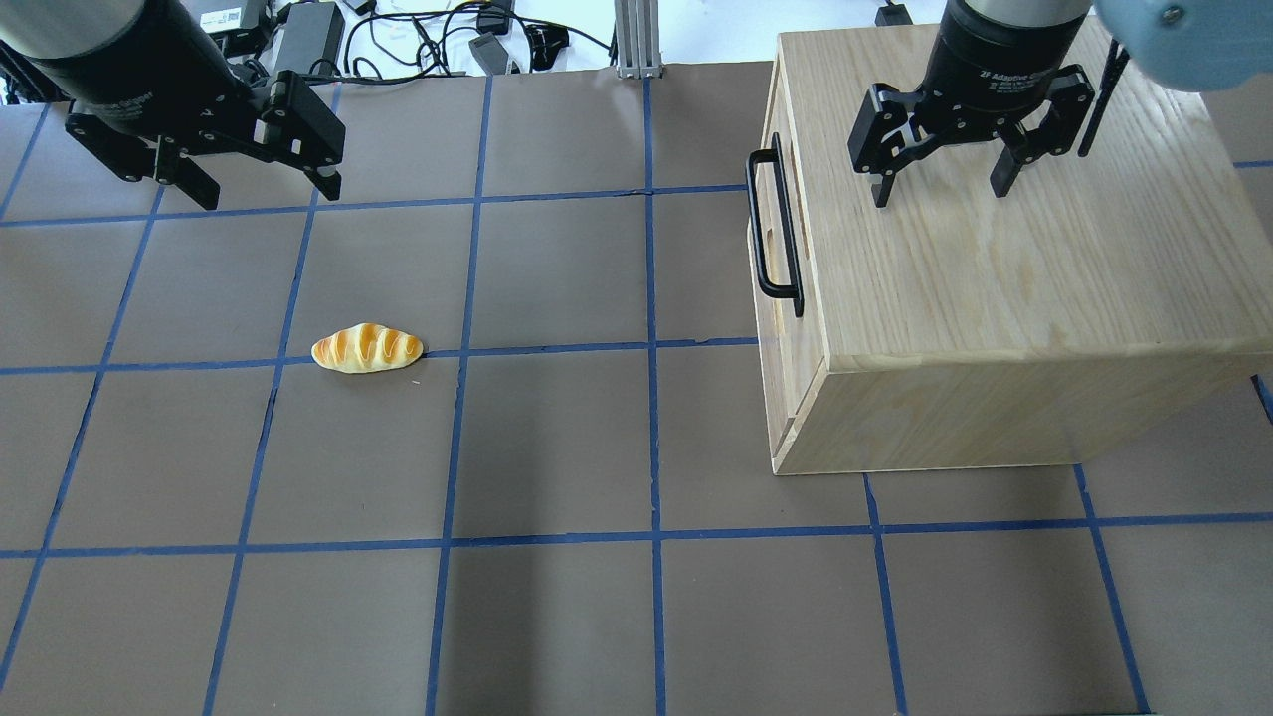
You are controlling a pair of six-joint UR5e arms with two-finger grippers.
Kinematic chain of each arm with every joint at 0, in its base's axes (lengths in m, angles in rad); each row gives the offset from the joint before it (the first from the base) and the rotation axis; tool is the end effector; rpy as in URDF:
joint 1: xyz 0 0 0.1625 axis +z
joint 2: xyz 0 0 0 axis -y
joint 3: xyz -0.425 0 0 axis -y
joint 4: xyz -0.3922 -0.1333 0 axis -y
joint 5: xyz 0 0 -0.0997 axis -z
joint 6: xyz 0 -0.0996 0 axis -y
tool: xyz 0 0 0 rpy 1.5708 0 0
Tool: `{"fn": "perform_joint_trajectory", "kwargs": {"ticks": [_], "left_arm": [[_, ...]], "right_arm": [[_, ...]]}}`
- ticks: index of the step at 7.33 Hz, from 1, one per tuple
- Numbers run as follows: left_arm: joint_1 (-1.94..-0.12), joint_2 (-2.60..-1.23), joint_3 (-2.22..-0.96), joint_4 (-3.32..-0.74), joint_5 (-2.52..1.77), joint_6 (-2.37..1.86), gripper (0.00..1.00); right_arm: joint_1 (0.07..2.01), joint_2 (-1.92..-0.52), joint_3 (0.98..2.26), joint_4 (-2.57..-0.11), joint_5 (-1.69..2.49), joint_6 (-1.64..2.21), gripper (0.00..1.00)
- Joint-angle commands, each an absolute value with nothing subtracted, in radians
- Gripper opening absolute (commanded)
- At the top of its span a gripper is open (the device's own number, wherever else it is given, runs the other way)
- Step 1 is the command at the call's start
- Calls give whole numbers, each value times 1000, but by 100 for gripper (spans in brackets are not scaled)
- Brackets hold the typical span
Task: Open upper drawer
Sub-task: 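Move the left gripper toward the black drawer handle on the wooden cabinet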
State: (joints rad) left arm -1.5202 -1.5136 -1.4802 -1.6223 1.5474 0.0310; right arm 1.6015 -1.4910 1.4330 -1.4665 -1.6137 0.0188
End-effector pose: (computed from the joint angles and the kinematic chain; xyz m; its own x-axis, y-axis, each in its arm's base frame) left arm -0.1116 -0.4787 0.5550 -0.9996 -0.0175 0.0203 -0.0194 0.9951 -0.0968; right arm 0.1449 -0.5162 0.5049 -0.9989 -0.0139 0.0437 -0.0119 0.9989 0.0455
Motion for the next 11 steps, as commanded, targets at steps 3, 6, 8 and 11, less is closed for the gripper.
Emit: {"fn": "perform_joint_trajectory", "kwargs": {"ticks": [3,6,8,11], "left_arm": [[-1619,-1549,-1517,-1518,1548,-84,100],[-1771,-1682,-1516,-1401,1470,-326,100],[-1854,-1768,-1506,-1266,1390,-481,100],[-1894,-1859,-1497,-1124,1261,-673,100]], "right_arm": [[1601,-1491,1434,-1466,-1614,18,100],[1601,-1491,1434,-1466,-1614,20,100],[1601,-1491,1433,-1466,-1614,18,100],[1600,-1491,1433,-1466,-1614,20,100]]}}
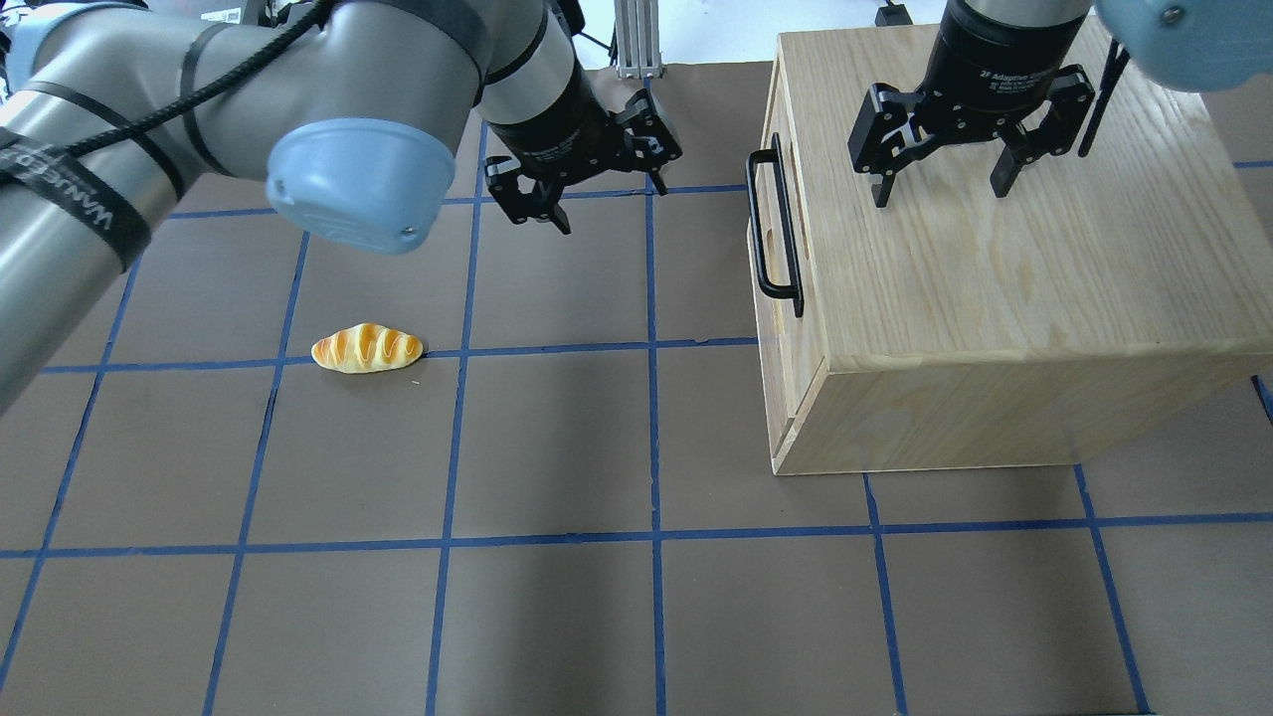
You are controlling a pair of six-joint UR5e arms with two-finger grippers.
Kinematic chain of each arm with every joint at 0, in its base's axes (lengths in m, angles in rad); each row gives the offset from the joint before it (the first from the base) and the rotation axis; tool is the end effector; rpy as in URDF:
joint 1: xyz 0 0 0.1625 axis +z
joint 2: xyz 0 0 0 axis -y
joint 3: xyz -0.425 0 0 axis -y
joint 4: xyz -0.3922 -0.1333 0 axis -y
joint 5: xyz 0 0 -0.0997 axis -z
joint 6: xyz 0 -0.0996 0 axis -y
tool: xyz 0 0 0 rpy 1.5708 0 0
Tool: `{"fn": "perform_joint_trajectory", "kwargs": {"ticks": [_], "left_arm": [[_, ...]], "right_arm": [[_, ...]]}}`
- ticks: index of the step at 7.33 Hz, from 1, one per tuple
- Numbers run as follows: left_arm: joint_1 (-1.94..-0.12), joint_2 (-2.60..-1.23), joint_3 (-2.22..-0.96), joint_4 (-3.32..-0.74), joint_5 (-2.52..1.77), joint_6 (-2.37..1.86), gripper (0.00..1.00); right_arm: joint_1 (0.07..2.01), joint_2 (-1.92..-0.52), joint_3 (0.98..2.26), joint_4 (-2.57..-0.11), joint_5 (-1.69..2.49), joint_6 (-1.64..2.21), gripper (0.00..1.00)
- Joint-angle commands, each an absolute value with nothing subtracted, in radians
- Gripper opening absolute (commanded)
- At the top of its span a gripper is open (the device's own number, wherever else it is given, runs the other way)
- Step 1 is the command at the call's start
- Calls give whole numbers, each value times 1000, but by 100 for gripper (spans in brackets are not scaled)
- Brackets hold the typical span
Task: Open upper drawer
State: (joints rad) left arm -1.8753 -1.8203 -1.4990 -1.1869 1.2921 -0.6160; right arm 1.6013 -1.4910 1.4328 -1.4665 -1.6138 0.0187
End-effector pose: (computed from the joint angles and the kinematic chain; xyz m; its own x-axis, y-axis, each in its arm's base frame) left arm -0.3356 -0.5320 0.4317 -0.9044 -0.2604 0.3381 -0.2806 0.9597 -0.0115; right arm 0.1448 -0.5162 0.5050 -0.9989 -0.0138 0.0438 -0.0118 0.9989 0.0453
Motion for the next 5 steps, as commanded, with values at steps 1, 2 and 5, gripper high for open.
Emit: {"fn": "perform_joint_trajectory", "kwargs": {"ticks": [1,2,5], "left_arm": [[-1916,-1891,-1496,-1061,1262,-701,100],[-1931,-1908,-1491,-1055,1266,-701,100],[-1950,-1928,-1482,-1055,1272,-693,100]], "right_arm": [[1601,-1491,1433,-1466,-1614,20,100],[1601,-1491,1433,-1466,-1614,18,100],[1601,-1491,1433,-1466,-1614,20,100]]}}
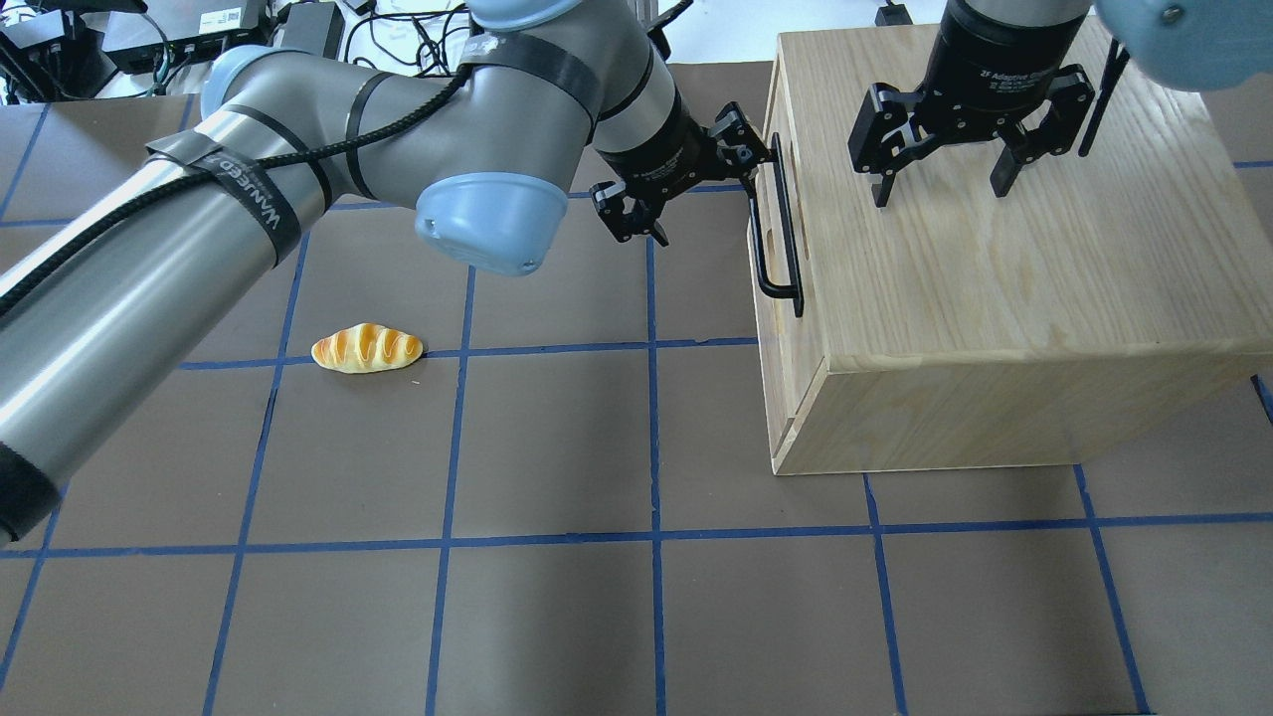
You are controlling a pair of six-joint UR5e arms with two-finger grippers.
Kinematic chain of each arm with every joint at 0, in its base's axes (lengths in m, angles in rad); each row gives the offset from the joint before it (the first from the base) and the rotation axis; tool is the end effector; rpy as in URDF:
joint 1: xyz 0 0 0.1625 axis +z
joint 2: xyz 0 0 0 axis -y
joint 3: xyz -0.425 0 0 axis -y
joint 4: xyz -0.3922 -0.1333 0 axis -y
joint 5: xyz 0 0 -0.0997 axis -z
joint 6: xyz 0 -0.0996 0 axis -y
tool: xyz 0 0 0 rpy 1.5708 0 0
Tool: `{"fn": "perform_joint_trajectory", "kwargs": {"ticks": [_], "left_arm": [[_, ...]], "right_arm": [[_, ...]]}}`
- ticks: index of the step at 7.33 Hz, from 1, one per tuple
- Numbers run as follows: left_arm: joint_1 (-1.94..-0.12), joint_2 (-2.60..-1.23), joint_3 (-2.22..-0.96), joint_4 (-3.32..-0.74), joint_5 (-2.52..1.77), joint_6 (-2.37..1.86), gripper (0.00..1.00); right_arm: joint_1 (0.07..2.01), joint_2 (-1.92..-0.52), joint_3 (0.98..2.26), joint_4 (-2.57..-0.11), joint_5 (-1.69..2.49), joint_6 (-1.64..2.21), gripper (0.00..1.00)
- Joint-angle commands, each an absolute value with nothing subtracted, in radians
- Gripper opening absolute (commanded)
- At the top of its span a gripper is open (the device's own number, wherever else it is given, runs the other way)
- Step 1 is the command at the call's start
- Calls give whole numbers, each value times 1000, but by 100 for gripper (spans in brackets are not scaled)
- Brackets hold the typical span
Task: Open upper drawer
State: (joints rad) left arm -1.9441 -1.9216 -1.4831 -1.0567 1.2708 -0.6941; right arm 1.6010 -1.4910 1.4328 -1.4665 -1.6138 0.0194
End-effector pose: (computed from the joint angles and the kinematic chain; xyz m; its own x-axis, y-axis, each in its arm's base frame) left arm -0.3867 -0.5412 0.3922 -0.8891 -0.2567 0.3789 -0.2804 0.9599 -0.0078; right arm 0.1447 -0.5163 0.5050 -0.9990 -0.0128 0.0438 -0.0108 0.9989 0.0452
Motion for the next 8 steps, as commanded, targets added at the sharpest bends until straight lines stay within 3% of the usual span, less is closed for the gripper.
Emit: {"fn": "perform_joint_trajectory", "kwargs": {"ticks": [1,8], "left_arm": [[-1951,-1930,-1482,-1055,1272,-693,100],[-1962,-1945,-1491,-1043,1273,-670,100]], "right_arm": [[1600,-1491,1433,-1466,-1614,18,100],[1601,-1491,1433,-1466,-1614,18,100]]}}
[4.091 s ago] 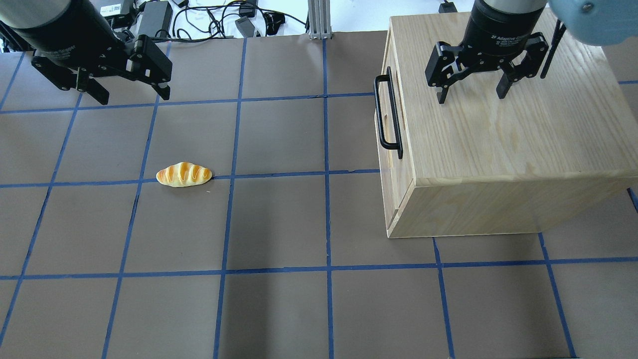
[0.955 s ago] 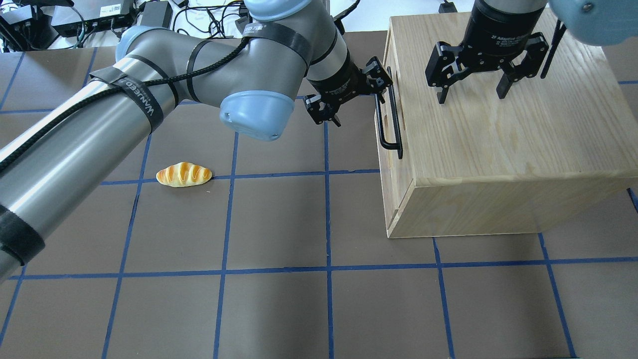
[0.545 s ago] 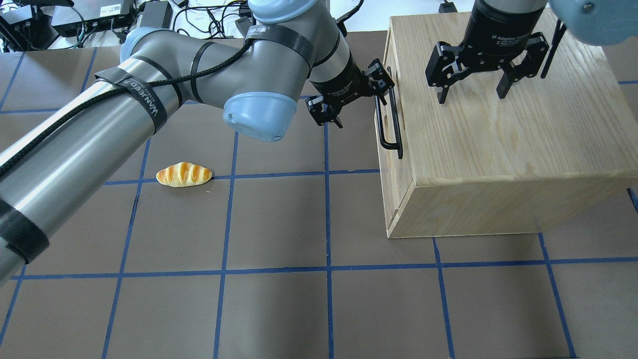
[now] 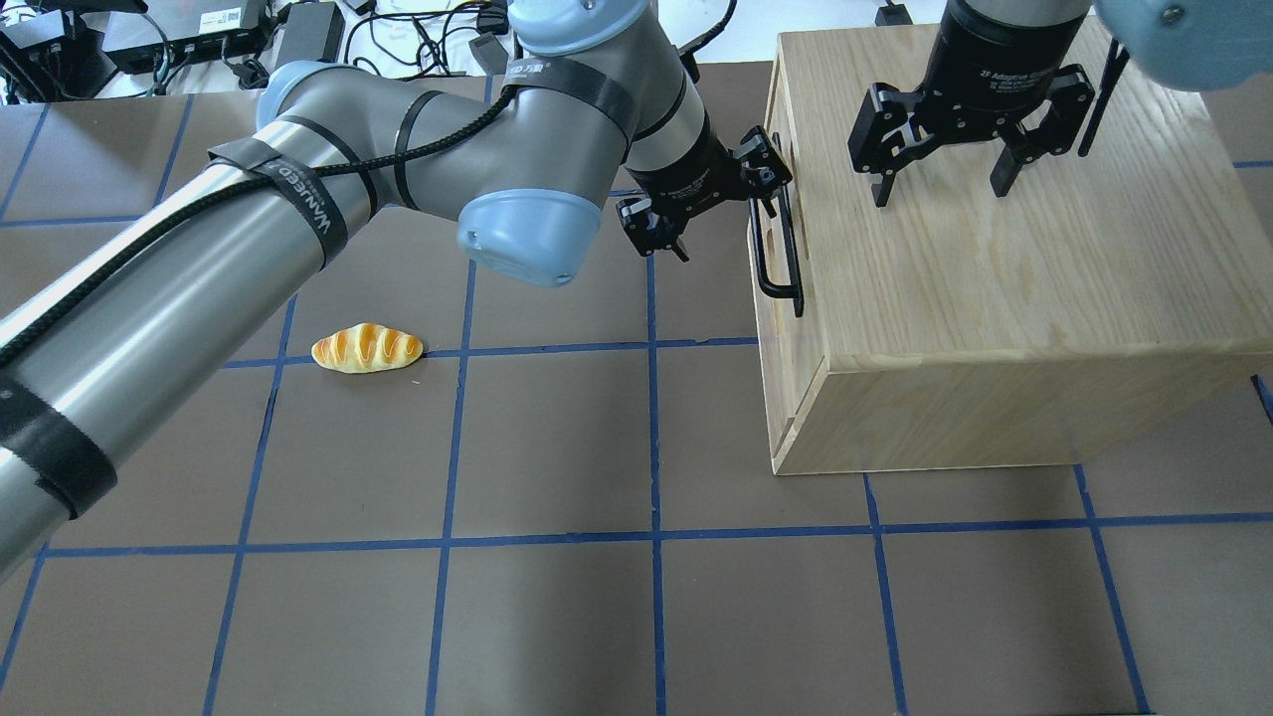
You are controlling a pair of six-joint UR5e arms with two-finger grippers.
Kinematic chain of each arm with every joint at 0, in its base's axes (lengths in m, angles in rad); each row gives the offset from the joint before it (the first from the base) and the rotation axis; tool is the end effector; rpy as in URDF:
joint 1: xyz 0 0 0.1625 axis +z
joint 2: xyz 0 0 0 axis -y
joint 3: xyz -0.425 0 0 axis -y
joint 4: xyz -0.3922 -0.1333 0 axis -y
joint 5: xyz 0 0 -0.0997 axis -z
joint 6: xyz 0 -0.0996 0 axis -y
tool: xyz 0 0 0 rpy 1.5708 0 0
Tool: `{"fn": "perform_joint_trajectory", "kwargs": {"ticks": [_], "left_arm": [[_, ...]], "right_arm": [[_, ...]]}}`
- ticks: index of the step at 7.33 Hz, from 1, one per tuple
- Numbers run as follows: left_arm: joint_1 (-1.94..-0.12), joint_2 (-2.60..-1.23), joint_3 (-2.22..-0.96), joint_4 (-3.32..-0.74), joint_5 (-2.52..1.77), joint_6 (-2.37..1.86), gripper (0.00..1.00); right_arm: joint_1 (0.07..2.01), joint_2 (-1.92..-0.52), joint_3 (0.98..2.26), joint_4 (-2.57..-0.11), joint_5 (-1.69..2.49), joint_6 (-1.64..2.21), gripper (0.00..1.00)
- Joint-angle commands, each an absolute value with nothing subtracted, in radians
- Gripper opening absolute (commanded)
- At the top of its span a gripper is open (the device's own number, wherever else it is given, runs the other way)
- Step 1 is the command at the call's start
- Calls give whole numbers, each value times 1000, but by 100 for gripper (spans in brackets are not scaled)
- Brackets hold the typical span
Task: Open upper drawer
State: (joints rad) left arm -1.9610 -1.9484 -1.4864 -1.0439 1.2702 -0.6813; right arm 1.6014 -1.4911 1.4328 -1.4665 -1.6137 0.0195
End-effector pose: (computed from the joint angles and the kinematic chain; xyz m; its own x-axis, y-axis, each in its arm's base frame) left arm -0.3982 -0.5403 0.3747 -0.8989 -0.2352 0.3696 -0.2525 0.9676 0.0015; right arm 0.1449 -0.5162 0.5050 -0.9990 -0.0131 0.0437 -0.0111 0.9989 0.0451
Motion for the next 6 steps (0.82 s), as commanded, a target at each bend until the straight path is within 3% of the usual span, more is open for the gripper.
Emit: {"fn": "perform_joint_trajectory", "kwargs": {"ticks": [1,6], "left_arm": [[-1962,-1947,-1493,-1043,1278,-658,100],[-1959,-1939,-1500,-1042,1287,-546,100]], "right_arm": [[1600,-1491,1433,-1466,-1614,20,100],[1601,-1491,1433,-1466,-1614,18,100]]}}
